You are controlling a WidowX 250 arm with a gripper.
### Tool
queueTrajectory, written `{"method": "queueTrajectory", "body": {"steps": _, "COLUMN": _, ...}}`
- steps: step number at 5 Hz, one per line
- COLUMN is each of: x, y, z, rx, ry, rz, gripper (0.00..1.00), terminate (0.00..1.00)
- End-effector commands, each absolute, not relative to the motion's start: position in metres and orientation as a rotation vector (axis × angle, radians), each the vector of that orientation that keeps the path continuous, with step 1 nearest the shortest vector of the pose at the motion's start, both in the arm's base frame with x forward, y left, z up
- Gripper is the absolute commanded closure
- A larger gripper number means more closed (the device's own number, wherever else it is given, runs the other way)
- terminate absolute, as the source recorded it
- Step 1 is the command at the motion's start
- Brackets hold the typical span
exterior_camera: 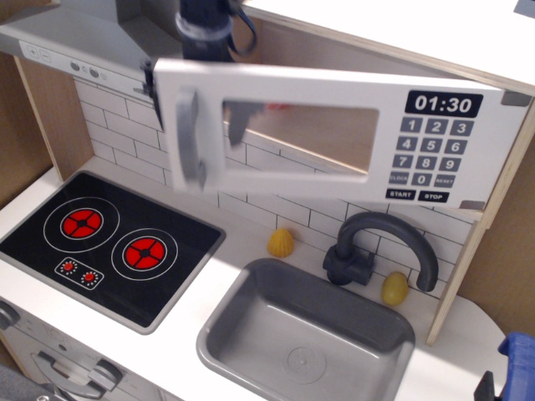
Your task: Open microwave
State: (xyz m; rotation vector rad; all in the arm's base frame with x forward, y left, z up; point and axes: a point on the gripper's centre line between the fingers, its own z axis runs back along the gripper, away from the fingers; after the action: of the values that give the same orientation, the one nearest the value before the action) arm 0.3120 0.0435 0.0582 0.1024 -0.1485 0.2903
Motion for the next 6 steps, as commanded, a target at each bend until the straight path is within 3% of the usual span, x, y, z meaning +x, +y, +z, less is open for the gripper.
{"method": "queueTrajectory", "body": {"steps": 1, "x": 0.259, "y": 0.008, "z": 0.084, "rx": 0.024, "ry": -0.185, "rz": 0.129, "gripper": 0.00, "terminate": 0.00}}
{"method": "queueTrajectory", "body": {"steps": 4, "x": 0.241, "y": -0.060, "z": 0.072, "rx": -0.071, "ry": -0.147, "rz": 0.086, "gripper": 0.00, "terminate": 0.00}}
{"method": "queueTrajectory", "body": {"steps": 6, "x": 0.240, "y": -0.073, "z": 0.071, "rx": -0.101, "ry": -0.137, "rz": 0.099, "gripper": 0.00, "terminate": 0.00}}
